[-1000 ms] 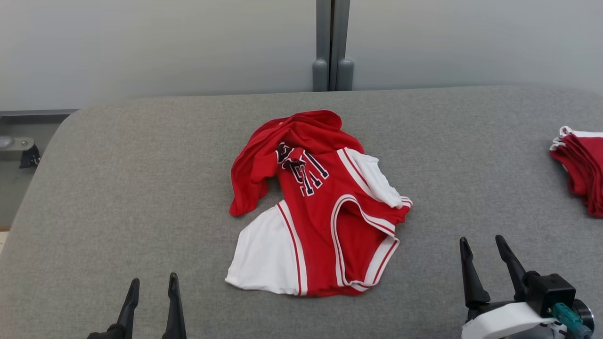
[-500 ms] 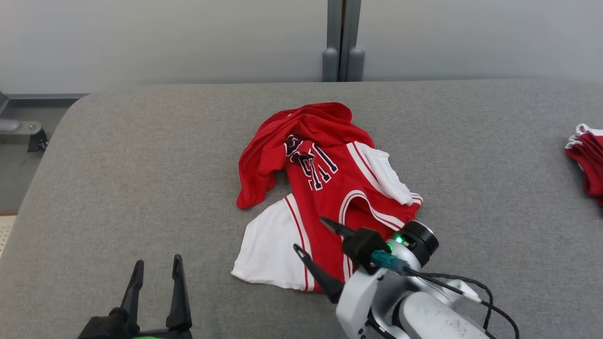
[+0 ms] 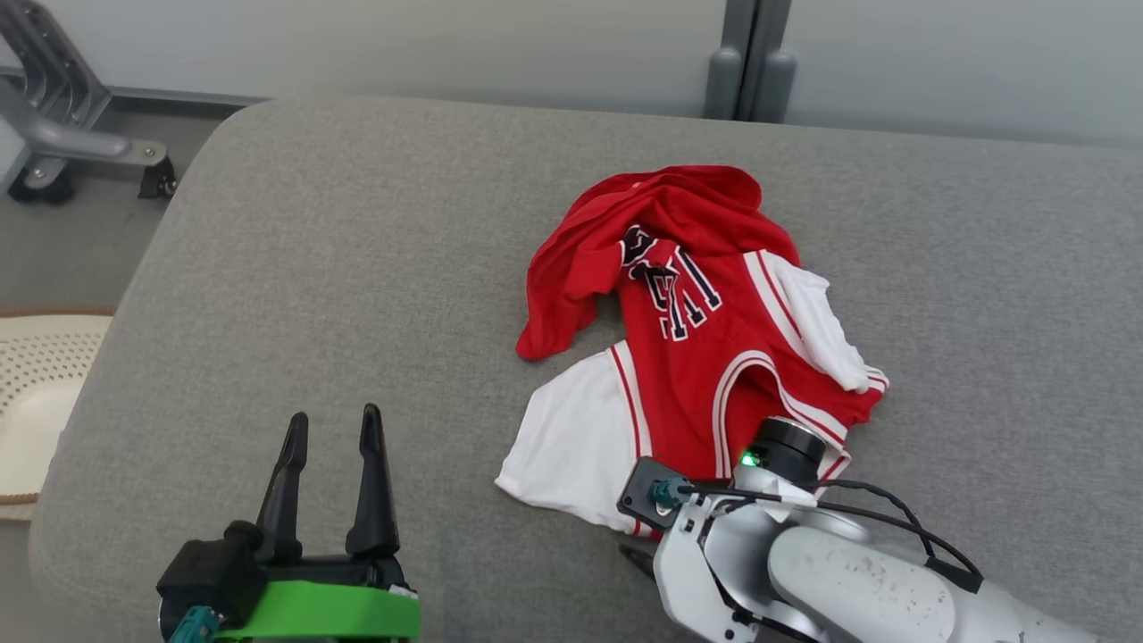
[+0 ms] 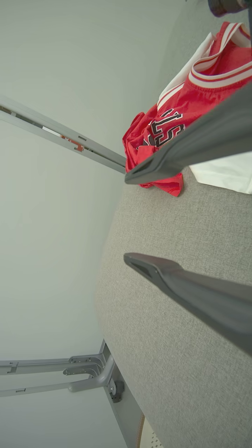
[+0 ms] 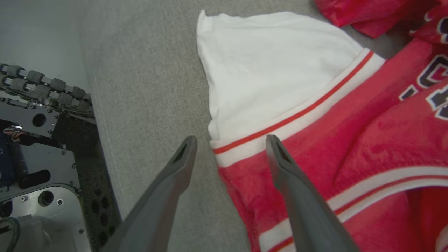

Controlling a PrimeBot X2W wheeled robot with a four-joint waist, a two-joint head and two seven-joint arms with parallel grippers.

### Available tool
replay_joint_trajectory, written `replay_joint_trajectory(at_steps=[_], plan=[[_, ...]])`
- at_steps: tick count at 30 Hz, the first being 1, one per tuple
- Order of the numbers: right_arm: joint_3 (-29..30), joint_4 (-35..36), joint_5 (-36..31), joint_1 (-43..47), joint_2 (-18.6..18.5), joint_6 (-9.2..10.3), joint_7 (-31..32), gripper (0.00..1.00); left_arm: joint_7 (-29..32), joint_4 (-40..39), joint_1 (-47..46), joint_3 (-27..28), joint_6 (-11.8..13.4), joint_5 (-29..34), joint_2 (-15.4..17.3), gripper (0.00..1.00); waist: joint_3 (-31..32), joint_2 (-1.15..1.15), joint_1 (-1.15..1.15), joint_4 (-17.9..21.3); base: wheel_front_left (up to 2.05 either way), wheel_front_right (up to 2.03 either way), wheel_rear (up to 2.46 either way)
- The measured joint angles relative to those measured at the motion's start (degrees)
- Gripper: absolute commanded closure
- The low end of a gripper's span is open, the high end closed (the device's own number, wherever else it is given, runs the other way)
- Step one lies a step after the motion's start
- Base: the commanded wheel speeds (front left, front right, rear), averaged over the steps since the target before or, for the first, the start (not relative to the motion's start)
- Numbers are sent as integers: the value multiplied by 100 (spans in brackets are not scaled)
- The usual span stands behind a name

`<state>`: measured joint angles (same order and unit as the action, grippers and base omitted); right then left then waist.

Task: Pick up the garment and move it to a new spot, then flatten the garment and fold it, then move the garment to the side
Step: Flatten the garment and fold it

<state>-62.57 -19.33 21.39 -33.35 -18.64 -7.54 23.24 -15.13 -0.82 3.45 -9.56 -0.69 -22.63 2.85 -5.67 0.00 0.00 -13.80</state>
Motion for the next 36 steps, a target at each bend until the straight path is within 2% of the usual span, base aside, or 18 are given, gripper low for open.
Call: replay_joint_trajectory(at_steps=[5,6,7,10,15,21,30,36], plan=[[-301,-267,185,-214,-129,0,97,0,0,-69,-124,-77,37,-79,-1,0,-190,0,0,-193,0,0,0],[-296,-327,190,-249,-123,0,96,56,0,-73,-134,-70,47,-100,0,0,-227,0,0,-223,0,0,0],[-278,-389,190,-279,-112,0,91,100,0,-71,-143,-66,51,-101,0,0,-260,0,0,-248,0,0,0],[-308,-475,245,-344,-108,5,45,100,0,-71,-155,-43,60,-102,-1,0,-317,0,0,-292,0,0,0],[210,-390,330,-338,-245,0,-151,100,0,-73,-139,65,86,-80,0,0,-314,0,0,-175,0,0,0],[1647,513,477,-235,-780,0,-290,100,0,-88,23,205,120,-5,-1,0,-231,0,0,204,0,0,0],[3550,1913,553,177,-1615,0,52,100,0,-91,57,190,86,145,-2,0,-102,0,0,975,0,0,0],[4702,2381,681,764,-1817,0,256,100,0,-80,57,213,62,232,-2,0,-28,0,0,1425,0,0,0]])
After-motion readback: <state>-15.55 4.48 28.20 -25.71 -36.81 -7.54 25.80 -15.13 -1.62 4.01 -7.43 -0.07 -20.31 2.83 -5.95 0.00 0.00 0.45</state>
